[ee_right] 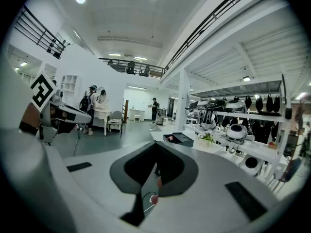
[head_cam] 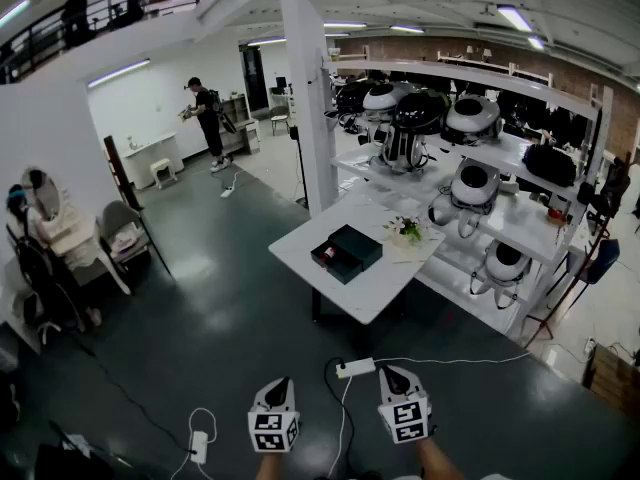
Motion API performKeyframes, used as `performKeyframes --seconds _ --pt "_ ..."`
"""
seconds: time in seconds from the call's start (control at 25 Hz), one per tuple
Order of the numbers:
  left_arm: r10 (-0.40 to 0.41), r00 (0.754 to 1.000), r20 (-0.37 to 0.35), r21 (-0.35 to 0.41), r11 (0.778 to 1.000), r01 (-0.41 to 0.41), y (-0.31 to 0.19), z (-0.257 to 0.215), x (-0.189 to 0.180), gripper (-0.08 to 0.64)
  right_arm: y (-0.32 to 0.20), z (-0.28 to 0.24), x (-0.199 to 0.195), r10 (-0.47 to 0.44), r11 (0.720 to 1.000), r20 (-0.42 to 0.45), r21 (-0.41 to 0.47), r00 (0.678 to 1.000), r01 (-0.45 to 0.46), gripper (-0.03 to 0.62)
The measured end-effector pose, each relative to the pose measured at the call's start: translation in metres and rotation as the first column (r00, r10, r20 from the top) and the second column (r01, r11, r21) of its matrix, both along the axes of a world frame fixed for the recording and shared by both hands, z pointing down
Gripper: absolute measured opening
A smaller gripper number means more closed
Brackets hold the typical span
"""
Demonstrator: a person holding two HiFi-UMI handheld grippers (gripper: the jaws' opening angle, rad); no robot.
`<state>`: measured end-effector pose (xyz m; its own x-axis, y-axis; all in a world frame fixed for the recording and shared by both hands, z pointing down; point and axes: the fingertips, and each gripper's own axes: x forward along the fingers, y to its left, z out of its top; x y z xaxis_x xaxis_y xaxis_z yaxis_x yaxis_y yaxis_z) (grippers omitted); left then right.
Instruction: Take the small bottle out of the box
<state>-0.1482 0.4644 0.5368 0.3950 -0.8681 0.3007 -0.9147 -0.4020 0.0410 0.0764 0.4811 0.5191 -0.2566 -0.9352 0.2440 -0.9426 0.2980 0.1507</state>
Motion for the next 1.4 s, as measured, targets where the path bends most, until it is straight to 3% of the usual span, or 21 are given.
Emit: performKeyframes --seconds 0.8,1.4 --pt "-0.005 1.000 0.018 -0.007 1.000 0.005 0.012 0.002 0.069 0.018 0.005 0.010 0.047 -0.059 0.998 0.022 -0.011 0.998 0.059 0.021" --pt "0.011 1.000 0.008 -0.035 0.999 -0.010 -0.043 0.020 0.065 0.018 -0.050 0.026 0.035 -0.078 0.996 -0.006 -0.039 0.997 0.078 0.021"
